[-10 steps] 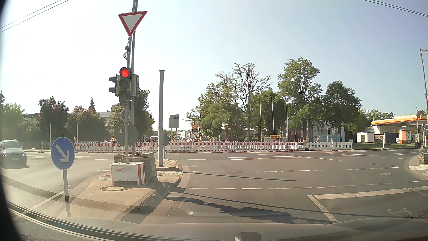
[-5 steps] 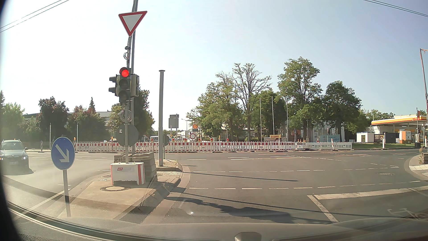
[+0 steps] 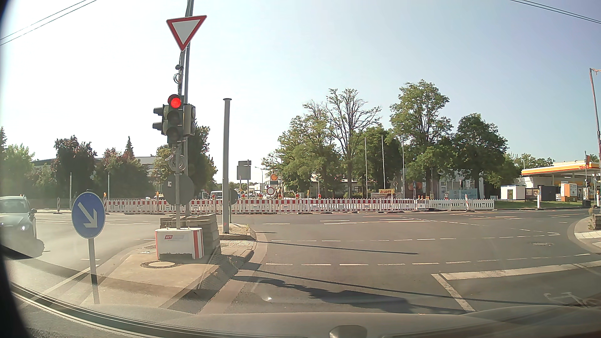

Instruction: Follow the waypoints while adhering to traffic rules and regulations

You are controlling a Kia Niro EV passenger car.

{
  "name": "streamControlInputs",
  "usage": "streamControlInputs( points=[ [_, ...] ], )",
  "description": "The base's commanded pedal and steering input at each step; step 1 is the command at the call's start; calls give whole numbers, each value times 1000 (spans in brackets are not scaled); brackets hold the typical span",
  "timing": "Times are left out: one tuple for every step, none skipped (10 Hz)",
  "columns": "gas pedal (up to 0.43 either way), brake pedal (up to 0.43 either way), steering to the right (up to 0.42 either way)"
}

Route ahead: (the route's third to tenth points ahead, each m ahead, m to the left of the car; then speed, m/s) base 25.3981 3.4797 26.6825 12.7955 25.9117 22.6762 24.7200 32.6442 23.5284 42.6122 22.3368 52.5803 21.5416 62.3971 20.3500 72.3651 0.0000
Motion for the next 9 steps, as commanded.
streamControlInputs(
  points=[
    [0,384,6],
    [0,390,6],
    [0,384,5],
    [0,384,6],
    [0,384,5],
    [0,390,5],
    [0,390,6],
    [0,384,6],
    [0,384,5]
  ],
)
